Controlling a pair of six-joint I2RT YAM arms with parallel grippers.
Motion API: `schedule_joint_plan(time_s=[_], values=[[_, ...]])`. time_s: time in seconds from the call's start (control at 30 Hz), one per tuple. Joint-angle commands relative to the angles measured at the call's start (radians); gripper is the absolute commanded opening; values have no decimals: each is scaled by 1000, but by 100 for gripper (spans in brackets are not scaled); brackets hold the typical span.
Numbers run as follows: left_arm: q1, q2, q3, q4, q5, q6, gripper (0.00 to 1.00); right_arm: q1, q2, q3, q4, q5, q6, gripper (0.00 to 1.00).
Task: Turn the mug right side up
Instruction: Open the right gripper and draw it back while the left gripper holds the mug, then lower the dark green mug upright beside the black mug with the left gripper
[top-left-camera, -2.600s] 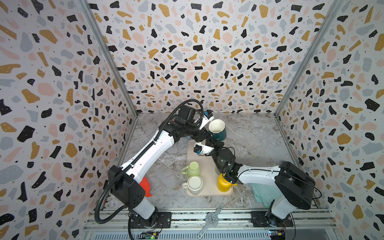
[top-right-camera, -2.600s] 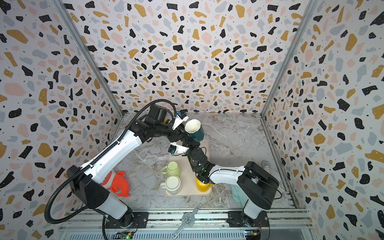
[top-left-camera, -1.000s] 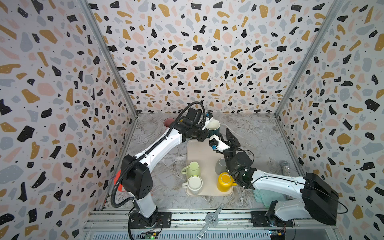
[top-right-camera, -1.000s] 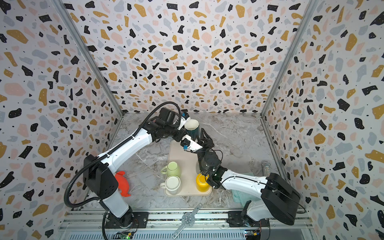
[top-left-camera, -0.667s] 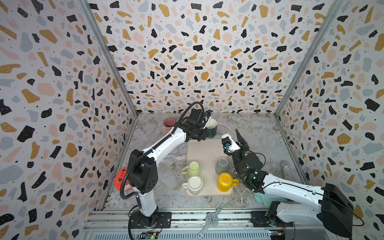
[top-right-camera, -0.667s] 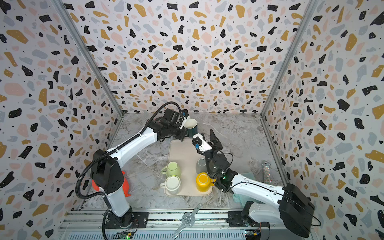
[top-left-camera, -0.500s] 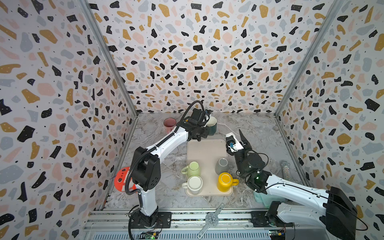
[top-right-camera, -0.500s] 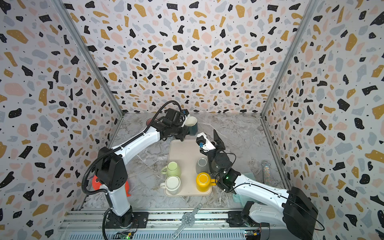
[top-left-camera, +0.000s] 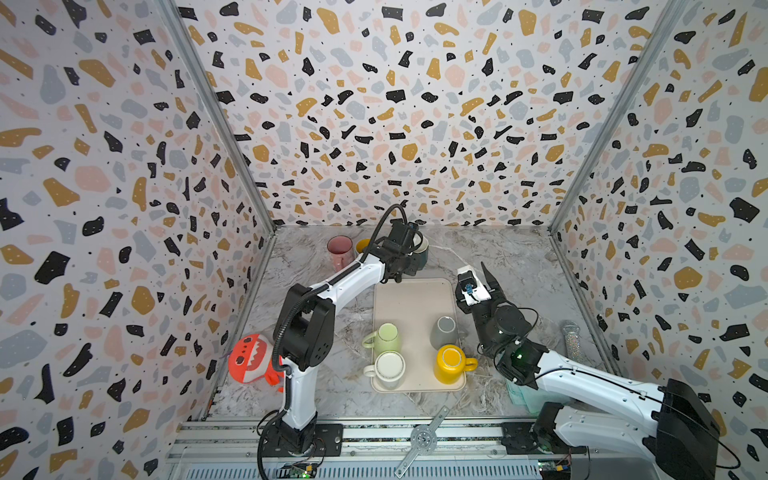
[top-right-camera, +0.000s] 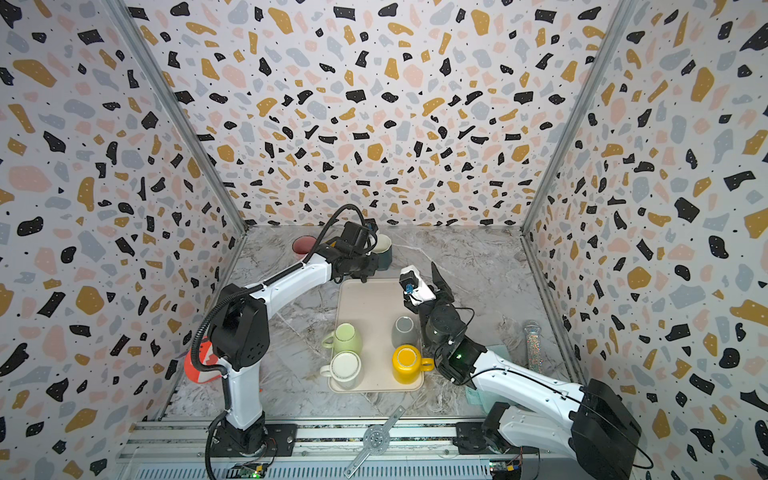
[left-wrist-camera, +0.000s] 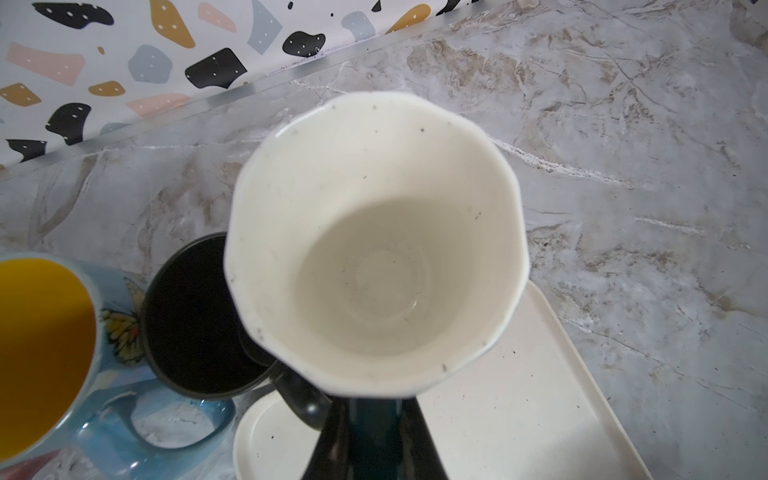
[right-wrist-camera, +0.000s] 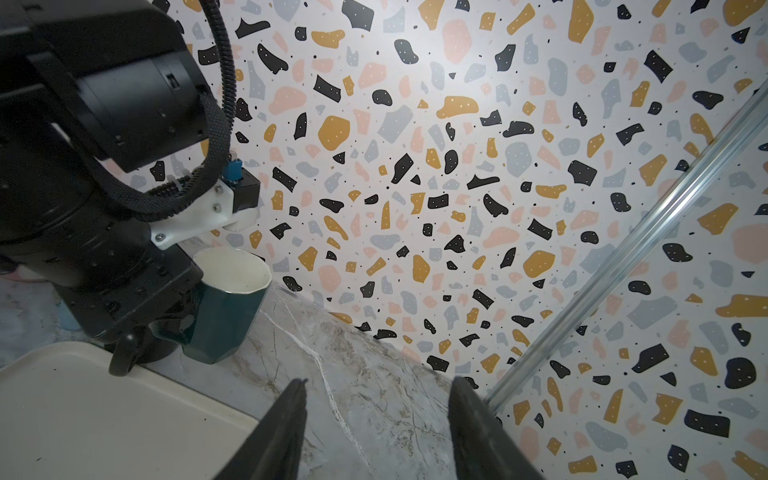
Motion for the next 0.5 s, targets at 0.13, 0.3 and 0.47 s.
schedule_joint_plan(time_s=[0.13, 0.3, 0.47], values=[[-6, 20, 82, 138, -27, -15, 0, -16, -22, -7, -21, -8, 48, 57], [-6, 50, 96, 136, -47, -9, 0, -25, -20, -8, -32, -14, 62, 58], [-6, 93, 139, 108, -61, -1, 0, -33, -14, -7, -53, -25, 81, 58]])
